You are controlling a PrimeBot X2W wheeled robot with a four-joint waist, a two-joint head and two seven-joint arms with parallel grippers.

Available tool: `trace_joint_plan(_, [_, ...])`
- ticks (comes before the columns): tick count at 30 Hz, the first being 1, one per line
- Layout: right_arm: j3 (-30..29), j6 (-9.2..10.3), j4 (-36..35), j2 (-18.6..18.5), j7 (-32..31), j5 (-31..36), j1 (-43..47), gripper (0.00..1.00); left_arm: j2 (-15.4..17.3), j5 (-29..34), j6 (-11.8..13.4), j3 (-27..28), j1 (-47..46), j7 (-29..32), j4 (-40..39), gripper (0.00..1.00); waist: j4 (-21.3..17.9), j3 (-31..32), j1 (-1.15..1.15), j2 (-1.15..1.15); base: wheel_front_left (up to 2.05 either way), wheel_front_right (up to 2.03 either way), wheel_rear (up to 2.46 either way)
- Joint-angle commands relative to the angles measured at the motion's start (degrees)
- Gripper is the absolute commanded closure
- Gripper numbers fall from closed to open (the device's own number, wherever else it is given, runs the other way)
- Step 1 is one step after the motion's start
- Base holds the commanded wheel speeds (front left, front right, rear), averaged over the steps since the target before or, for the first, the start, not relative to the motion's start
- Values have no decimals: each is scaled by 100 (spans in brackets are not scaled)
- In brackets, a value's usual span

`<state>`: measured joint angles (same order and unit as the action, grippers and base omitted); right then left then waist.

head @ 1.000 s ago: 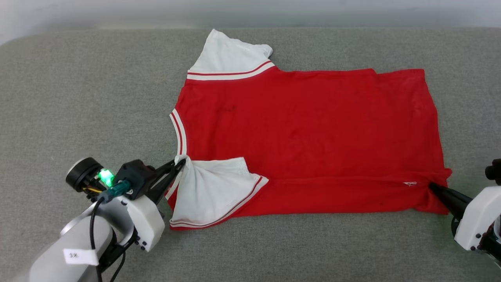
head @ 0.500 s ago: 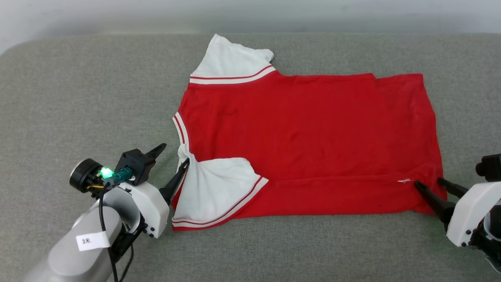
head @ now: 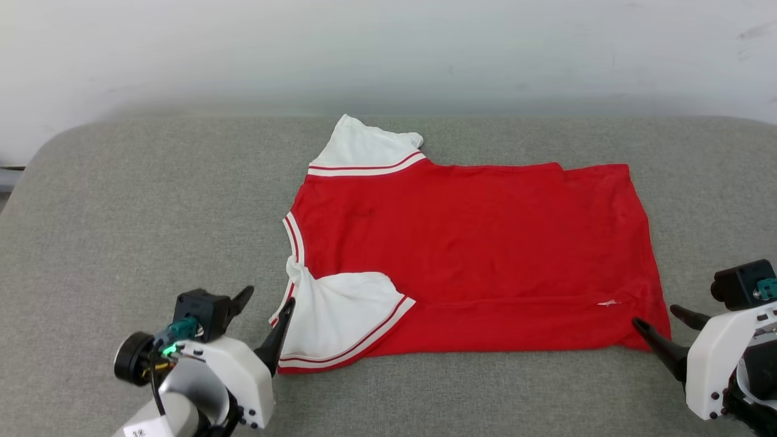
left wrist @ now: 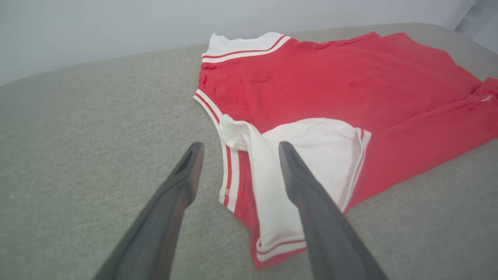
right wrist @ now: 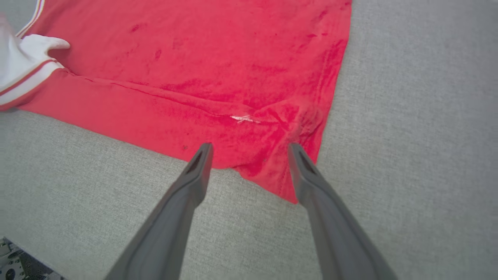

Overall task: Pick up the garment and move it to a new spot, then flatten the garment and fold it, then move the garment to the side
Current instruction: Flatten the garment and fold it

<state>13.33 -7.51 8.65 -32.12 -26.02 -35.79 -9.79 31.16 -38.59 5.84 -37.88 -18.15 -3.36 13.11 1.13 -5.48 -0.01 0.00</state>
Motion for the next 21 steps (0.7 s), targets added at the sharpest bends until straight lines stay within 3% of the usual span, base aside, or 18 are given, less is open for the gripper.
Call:
trace_joint_plan(1, [-91, 6, -130, 62, -96, 77, 98, 0, 41, -52, 131, 47, 159, 74, -179, 0, -26, 39, 1, 0, 0, 0, 0])
trace_joint_plan(4, [-353, 5, -449, 212, -523, 220, 355, 0, 191, -173, 502, 84, 520, 415, -712, 0, -59, 45, 1, 0, 0, 0, 0])
trace_joint_plan(9, [-886, 5, -986, 441, -1424, 618, 757, 0, 463, -288, 908, 37, 869, 1091, -1479, 0, -109, -61, 1, 0, 0, 0, 0])
trace_joint_plan(14, [-1238, 5, -1616, 725, -1976, 923, 931, 0, 626, -230, 1166, -65, 887, 1589, -1781, 0, -166, -267, 1, 0, 0, 0, 0])
trace_joint_plan(21, [-1395, 5, -2060, 935, -2137, 1069, 894, 0, 549, -117, 1323, -156, 700, 1783, -1521, 0, -278, -581, 1, 0, 0, 0, 0])
